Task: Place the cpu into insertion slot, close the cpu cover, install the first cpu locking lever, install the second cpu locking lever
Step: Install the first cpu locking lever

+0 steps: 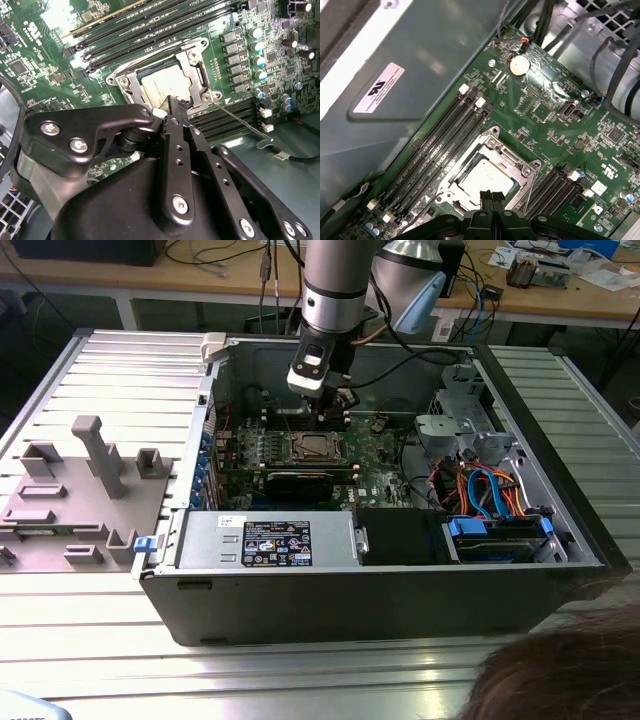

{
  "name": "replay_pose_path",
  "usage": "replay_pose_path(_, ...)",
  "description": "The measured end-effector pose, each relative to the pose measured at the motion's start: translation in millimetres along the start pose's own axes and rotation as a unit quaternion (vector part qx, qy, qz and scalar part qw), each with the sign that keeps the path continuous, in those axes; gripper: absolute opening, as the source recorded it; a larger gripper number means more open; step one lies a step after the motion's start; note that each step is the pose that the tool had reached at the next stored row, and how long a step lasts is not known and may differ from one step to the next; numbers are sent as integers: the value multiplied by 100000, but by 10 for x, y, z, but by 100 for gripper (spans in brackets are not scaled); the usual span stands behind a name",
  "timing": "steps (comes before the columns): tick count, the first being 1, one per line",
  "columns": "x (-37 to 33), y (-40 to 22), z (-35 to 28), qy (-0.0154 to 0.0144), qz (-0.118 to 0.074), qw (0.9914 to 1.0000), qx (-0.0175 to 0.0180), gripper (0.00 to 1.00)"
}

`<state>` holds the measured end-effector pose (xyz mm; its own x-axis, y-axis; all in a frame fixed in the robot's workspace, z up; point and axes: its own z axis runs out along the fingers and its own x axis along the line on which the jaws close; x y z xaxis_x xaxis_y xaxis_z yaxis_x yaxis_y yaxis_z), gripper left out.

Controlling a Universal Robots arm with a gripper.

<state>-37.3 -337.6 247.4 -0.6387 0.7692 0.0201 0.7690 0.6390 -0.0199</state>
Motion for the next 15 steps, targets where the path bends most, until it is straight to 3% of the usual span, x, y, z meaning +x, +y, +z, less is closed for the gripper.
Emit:
replay_pose_path(9,0,0,0,-73,-3713,99931,75,11)
replay_pose_path(15,0,0,0,-128,-6529,99786,133,11)
